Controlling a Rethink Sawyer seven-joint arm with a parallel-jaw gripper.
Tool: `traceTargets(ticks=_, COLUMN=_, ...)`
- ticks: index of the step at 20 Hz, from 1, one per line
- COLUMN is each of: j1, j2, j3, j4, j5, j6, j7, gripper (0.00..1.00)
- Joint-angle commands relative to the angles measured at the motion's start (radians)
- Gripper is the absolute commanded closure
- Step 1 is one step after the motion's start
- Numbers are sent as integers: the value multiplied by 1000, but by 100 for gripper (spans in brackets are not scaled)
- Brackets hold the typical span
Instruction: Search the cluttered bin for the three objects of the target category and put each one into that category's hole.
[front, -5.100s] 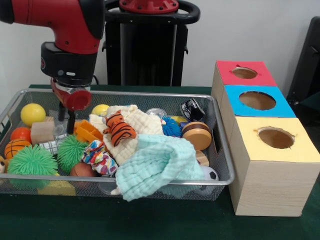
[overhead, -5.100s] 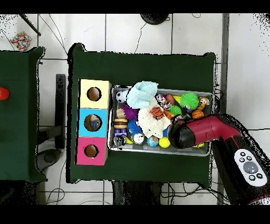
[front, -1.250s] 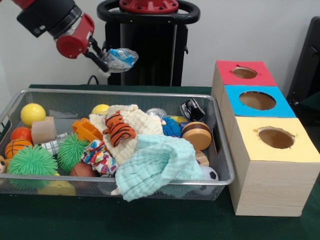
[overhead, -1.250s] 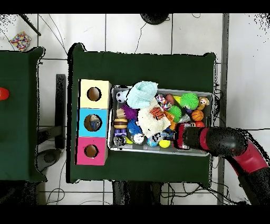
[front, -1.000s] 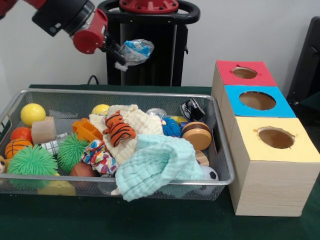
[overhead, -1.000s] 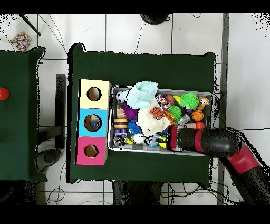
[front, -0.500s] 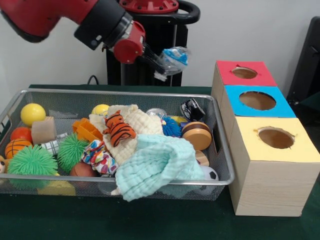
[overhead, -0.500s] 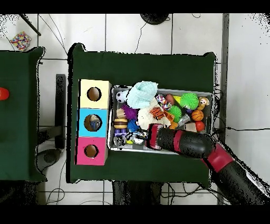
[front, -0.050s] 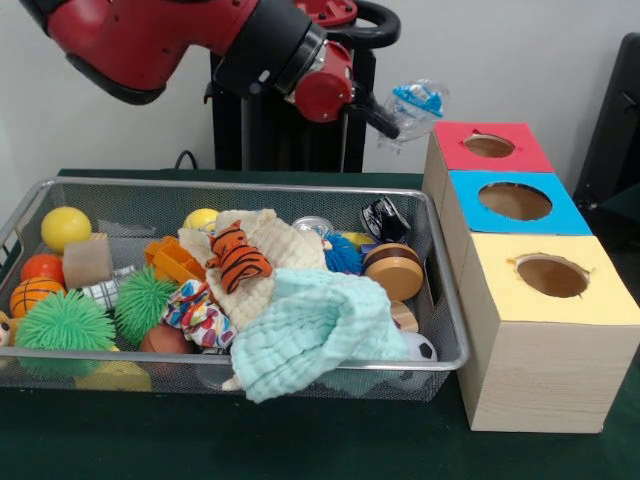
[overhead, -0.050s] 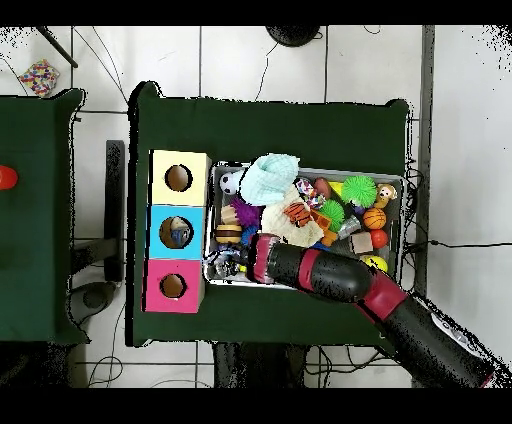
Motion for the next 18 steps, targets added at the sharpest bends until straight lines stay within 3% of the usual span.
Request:
traceTargets(ticks=1, j1=-34, j2=81, j3=85, j4=5, j5=-26, j6=-48, j7=112, gripper=100)
traceTargets(ticks=5, j1=-48, j2=104, j3=117, j4=15, j5=-23, j6=-64, j7=125, gripper=100)
traceTargets(ticks=10, j1=-11, j2=126, j3=69, j4=-14, j5=-81, j6=-102, j7=116, gripper=100)
traceTargets(ticks=18, j1=6, j2=191, j3=78, j4=-37, j5=-119, j6=-179, j7=132, gripper=100)
